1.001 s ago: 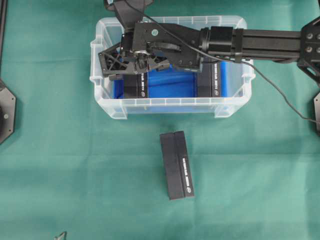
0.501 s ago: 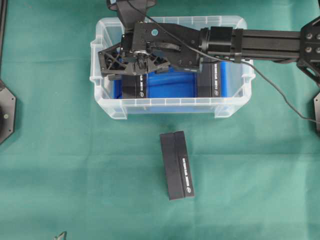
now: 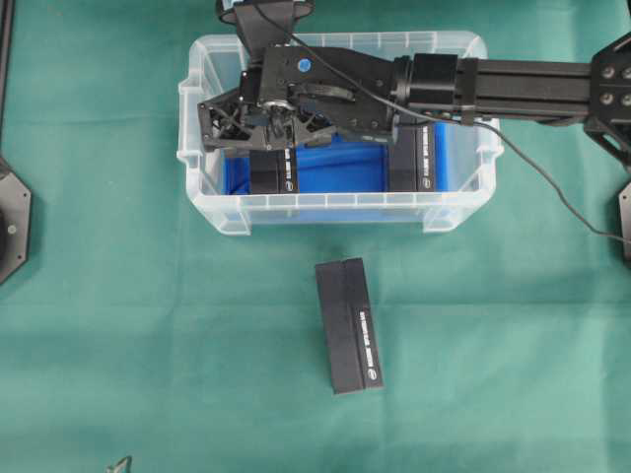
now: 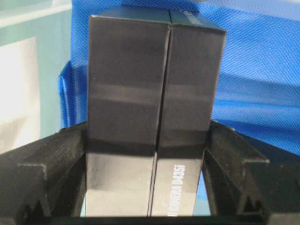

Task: Take the box out of the case with the right arm.
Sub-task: 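Close the right gripper on the left black box, then lift the held box up out of the case with the right gripper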

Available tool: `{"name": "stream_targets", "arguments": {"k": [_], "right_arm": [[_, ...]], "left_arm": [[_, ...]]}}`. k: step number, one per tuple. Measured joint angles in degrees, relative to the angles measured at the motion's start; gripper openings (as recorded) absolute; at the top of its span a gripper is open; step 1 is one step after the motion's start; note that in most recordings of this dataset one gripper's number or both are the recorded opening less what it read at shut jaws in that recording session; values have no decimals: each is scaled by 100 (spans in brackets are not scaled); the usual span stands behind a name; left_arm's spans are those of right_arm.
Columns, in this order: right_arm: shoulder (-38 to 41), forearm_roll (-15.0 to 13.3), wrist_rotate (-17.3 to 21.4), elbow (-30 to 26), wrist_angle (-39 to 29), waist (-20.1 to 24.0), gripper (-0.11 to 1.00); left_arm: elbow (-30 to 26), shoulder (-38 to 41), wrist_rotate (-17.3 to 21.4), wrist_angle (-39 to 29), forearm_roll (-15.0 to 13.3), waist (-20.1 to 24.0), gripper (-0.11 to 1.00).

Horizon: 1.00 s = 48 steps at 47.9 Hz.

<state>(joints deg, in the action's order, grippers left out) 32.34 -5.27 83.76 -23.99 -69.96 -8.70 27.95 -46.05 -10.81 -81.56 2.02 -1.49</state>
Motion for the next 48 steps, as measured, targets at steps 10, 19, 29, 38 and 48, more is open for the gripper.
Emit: {"name": "stream_targets", "arguments": {"k": [10,19,29,38,48], "right_arm": [[0,-44,-9,-18,-26,0,69],[-70,-114,0,-18,-246,0,69],[-299,-272,0,-290,-598,35,68],[-369,-501,-9,-861,-1134,123,68],[-369,-800,-35,-1547,-1652,220,68]], "left_arm": [[0,0,0,0,0,0,2],[0,0,0,0,0,0,2],[0,0,9,0,0,0,2],[9,0,18,0,0,0,2],[0,0,18,0,0,0,2]]}}
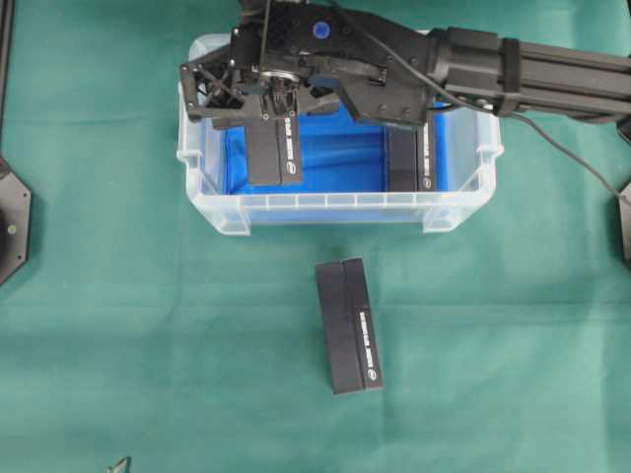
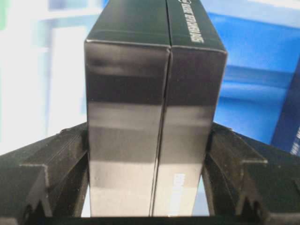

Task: Take the box out of the case with the right arm.
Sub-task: 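Lift the held box up out of the case with the right gripper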

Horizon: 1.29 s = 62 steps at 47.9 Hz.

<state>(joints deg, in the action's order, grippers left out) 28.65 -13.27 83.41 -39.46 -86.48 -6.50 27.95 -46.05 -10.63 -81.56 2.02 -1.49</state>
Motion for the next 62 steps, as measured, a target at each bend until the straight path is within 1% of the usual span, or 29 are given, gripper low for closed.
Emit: {"name": "stream_targets", "arguments": {"k": [12,24,38,62], "right_arm": [[0,-360,-26,-712,-475,70,68],[0,-545,-26,-1116,-703,193,68],[0,-624,-26,-1318,-721,229,67],[0,-650,-70,-1327,-747,229,67]], "left_arm": [[0,0,0,0,0,0,2],[9,0,0,0,-9,0,2],[0,0,0,0,0,0,2],[0,0,0,0,0,0,2]]}}
